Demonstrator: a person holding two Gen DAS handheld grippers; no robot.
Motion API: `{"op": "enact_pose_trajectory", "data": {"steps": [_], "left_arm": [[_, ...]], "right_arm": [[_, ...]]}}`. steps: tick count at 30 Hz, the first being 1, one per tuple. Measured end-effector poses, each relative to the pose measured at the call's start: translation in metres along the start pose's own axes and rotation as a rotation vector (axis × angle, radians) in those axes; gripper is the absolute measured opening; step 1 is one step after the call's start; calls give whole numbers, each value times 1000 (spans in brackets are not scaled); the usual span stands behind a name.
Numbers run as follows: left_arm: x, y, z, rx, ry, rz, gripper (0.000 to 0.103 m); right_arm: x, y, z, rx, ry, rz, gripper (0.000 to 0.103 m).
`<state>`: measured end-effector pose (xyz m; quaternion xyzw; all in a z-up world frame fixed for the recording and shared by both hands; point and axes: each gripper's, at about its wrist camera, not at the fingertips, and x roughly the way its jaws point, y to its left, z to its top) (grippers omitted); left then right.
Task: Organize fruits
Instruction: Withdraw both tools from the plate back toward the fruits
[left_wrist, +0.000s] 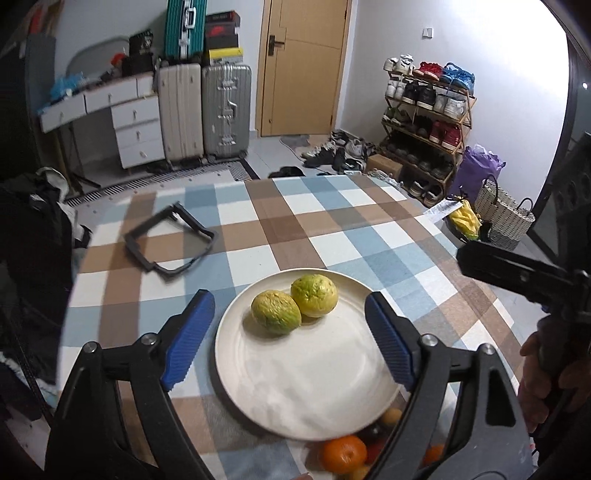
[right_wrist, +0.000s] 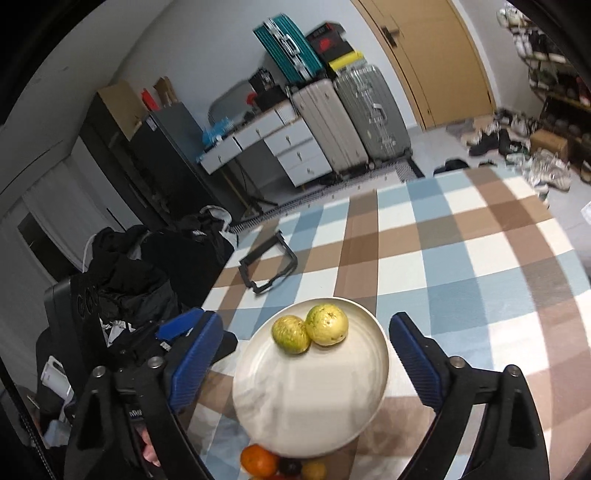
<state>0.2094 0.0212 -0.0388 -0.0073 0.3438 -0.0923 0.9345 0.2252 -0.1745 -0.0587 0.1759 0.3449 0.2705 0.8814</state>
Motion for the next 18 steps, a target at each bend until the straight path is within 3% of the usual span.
{"op": "enact_pose_trajectory", "data": {"steps": [2, 6, 14, 18], "left_arm": [[-18, -7, -3, 8, -18, 13, 86], [-54, -20, -13, 14, -67, 38, 102], [-121, -42, -46, 18, -122, 62, 102], [-136, -45, -61, 3, -126, 71, 102]], "right_arm": [[-18, 5, -8, -17, -27, 5, 99], [-48, 19, -27, -74, -74, -7, 102], [-95, 42, -64, -168, -172, -50, 103], [-106, 45, -81, -184, -173, -74, 103]]}}
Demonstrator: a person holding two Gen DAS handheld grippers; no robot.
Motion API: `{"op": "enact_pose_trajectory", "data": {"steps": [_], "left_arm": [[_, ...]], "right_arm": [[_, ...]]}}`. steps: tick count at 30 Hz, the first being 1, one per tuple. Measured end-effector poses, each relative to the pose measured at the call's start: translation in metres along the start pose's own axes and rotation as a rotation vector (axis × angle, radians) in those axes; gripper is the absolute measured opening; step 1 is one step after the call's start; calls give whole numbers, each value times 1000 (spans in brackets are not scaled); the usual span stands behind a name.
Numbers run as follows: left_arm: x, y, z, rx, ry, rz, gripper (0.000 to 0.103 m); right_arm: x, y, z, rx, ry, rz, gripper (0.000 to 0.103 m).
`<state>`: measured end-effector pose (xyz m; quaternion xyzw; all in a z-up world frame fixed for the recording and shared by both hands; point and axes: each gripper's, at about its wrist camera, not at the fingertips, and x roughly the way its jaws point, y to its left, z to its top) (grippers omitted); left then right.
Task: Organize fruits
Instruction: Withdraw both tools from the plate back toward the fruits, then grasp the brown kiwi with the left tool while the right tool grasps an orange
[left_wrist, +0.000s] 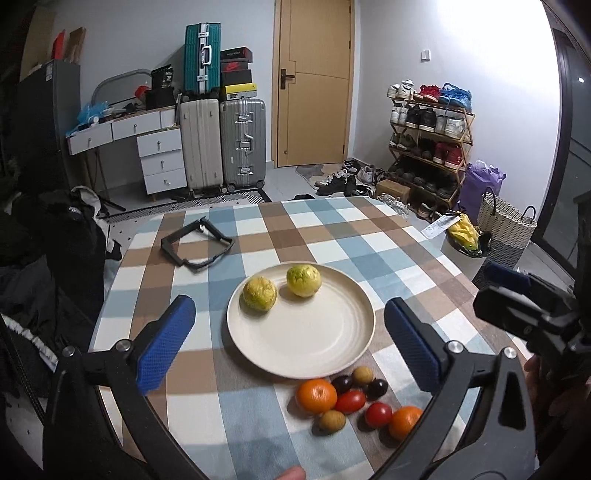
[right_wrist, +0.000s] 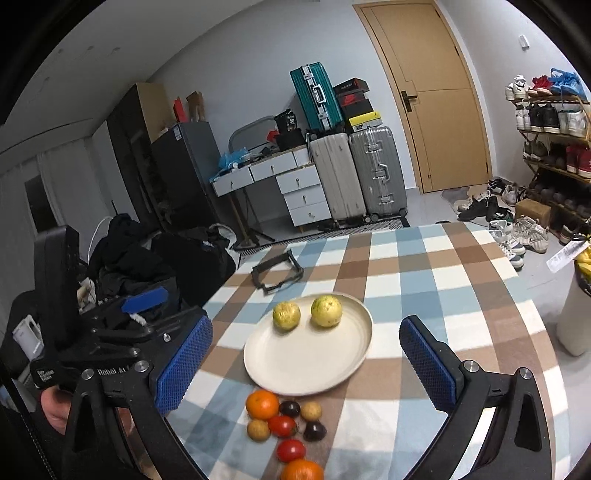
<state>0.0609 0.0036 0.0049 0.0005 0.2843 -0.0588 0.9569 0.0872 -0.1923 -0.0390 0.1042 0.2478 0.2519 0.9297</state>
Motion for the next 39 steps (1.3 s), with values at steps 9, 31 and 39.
{"op": "enact_pose_trajectory", "data": {"steps": [9, 31, 39], "left_arm": [[-26, 12, -46, -81, 3, 40, 102], [27, 42, -109, -157, 146, 18, 102], [41, 39, -115, -159, 184, -13, 102]], "right_arm": [[-9, -4, -42, 22, 71, -37, 103], [33, 14, -134, -70, 301, -29, 102], [43, 18, -139, -94, 328, -31, 76]]}}
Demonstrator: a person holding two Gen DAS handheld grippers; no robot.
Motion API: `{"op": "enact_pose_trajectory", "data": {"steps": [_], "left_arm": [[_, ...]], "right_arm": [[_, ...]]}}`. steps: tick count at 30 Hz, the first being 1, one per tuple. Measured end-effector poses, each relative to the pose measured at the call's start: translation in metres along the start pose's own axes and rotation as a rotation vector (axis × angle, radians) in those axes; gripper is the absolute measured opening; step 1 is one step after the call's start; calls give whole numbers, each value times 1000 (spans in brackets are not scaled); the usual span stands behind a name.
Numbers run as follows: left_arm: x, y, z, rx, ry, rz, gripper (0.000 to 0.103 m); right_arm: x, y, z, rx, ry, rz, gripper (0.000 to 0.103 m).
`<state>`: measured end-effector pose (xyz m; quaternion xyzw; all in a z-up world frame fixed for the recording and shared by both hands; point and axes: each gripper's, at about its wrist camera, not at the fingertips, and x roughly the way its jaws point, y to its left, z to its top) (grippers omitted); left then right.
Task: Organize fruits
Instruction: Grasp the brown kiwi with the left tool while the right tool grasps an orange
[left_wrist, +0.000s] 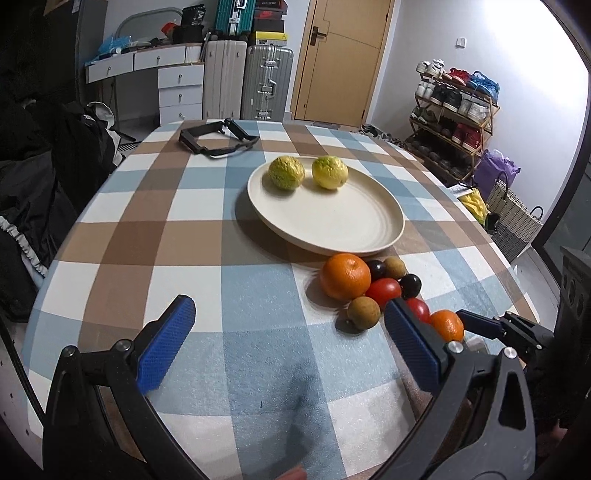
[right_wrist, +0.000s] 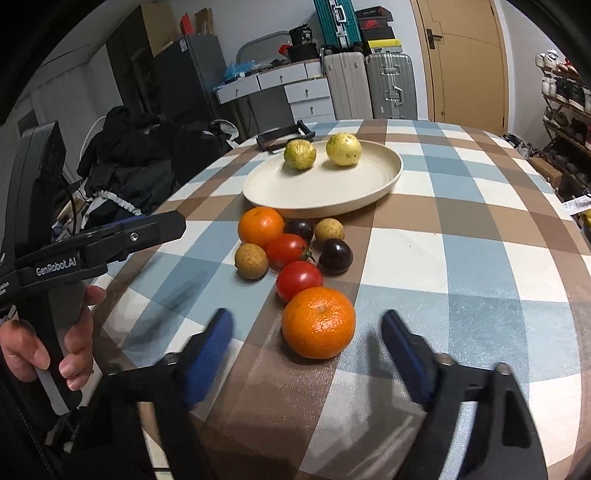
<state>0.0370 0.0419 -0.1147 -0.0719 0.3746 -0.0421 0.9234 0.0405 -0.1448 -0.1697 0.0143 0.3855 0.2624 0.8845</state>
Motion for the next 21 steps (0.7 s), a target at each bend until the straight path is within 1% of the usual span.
{"op": "enact_pose_trajectory", "data": {"steps": [2, 4, 5, 6, 7, 8, 11, 15, 19, 21], "left_arm": [[3, -1, -1, 2, 8, -2, 102], [7, -1, -1, 2, 15, -3, 102], [9, -1, -1, 3, 20, -4, 102], [11, -1, -1, 2, 25, -6, 102], [13, -2, -1, 0, 31, -10, 102], [15, -2, 0, -1, 35, -16, 102], [22, -4, 0, 0, 57, -41, 102], [34, -10, 1, 17, 85, -65, 102], [46, -19, -1, 38, 111, -63, 102], [51, -21, -1, 38, 119, -73, 102]], "right_arm": [[2, -1, 0, 1, 10, 0, 68], [4, -1, -1, -2, 12, 4, 64], [4, 0, -1, -6, 12, -2, 55], [5, 0, -2, -8, 14, -6, 51], [6, -1, -2, -7, 16, -18, 45], [6, -2, -2, -3, 16, -25, 43], [5, -8, -3, 19, 9, 8, 42], [1, -14, -4, 32, -10, -16, 42], [-5, -22, -3, 52, -33, -13, 42], [-7, -25, -1, 54, -42, -15, 42]]}}
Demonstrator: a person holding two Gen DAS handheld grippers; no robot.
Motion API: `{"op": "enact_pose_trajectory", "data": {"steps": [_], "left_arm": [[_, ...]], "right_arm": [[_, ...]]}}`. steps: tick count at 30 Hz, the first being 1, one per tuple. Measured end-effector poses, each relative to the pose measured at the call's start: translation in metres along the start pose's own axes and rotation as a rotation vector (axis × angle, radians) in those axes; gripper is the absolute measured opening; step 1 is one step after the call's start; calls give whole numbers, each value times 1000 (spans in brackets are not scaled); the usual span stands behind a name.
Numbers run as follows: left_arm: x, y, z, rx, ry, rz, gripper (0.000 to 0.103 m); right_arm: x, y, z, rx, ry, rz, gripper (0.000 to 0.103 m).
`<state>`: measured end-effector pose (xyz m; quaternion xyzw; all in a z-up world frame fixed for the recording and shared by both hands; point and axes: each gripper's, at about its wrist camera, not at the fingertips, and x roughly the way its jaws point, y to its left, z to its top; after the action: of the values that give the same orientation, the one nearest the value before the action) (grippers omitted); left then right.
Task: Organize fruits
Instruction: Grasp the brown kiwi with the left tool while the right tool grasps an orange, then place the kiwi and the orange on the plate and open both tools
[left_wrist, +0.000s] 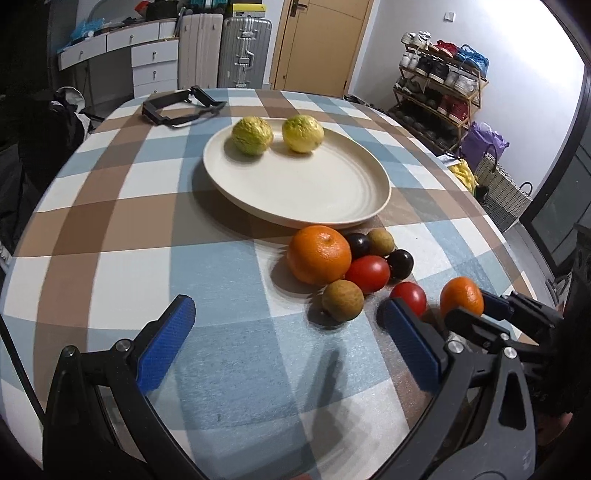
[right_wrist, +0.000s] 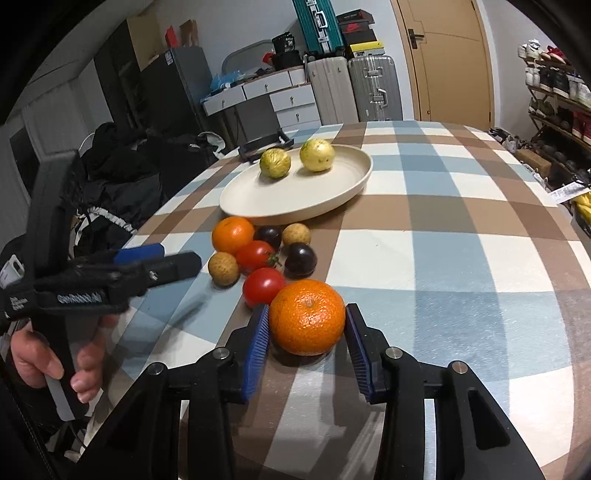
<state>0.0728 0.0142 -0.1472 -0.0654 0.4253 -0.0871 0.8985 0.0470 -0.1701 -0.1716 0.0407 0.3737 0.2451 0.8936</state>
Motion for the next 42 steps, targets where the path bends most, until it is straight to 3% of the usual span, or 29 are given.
{"op": "enact_pose_trajectory", "data": {"steps": [7, 10, 12, 16, 18, 31, 38, 42], "left_arm": [[10, -5, 3, 5, 14, -39, 93], [14, -4, 4, -5, 32, -80, 75], [16, -3, 4, -13, 50, -111, 58], [18, -1, 3, -34, 74, -171, 40], [19, 0, 2, -41, 83, -215, 24], [-1, 4, 6, -28, 70, -292, 23], [-21, 24, 32, -80, 4, -333, 23], [-26, 39, 61, -97, -48, -319, 23]], "right_arm": [[-8, 0, 3, -37, -36, 4, 42], [-9, 2, 5, -54, -43, 5, 42], [-8, 1, 5, -58, -44, 7, 42], [-7, 2, 7, -61, -44, 16, 42], [-7, 3, 6, -69, -45, 17, 42], [-10, 1, 22, -48, -62, 49, 42], [-10, -10, 58, -1, -97, 89, 42], [-4, -18, 83, 28, -111, 110, 42]]}}
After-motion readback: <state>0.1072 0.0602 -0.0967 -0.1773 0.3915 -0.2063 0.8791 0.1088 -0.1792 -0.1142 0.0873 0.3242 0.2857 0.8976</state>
